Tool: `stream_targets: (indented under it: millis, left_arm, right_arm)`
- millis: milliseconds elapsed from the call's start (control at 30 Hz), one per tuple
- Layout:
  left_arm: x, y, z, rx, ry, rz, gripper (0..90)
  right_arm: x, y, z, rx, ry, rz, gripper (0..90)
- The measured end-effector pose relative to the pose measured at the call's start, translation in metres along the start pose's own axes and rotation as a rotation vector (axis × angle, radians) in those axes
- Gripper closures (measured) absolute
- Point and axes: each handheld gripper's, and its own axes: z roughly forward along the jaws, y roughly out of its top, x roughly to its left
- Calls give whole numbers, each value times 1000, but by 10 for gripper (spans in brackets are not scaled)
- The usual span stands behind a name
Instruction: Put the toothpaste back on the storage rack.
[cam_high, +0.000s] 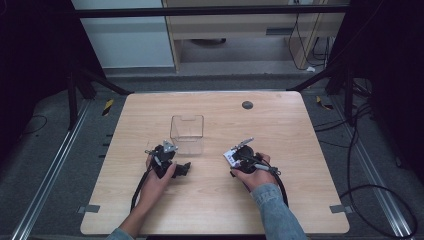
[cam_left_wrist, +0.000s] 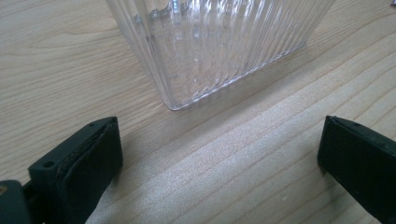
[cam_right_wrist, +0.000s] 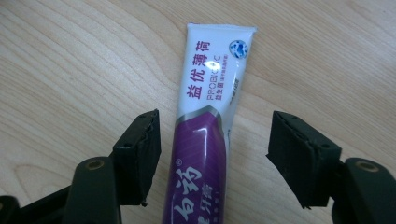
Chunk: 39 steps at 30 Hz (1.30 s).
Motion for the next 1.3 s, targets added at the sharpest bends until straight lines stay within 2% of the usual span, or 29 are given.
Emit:
stream_targets:
  millis: [367,767,933,1300]
  left_arm:
    - [0,0,0,0,0,0,0]
    - [0,0,0,0,0,0,0]
    - [0,0,0,0,0,0,0]
    - [0,0,0,0,0,0,0]
  right_arm:
    - [1,2,12,42,27,16,400]
    - [1,3,15,57,48,33,425]
    - [1,5,17,72,52,24,438]
    - [1,10,18,95,60,36,500]
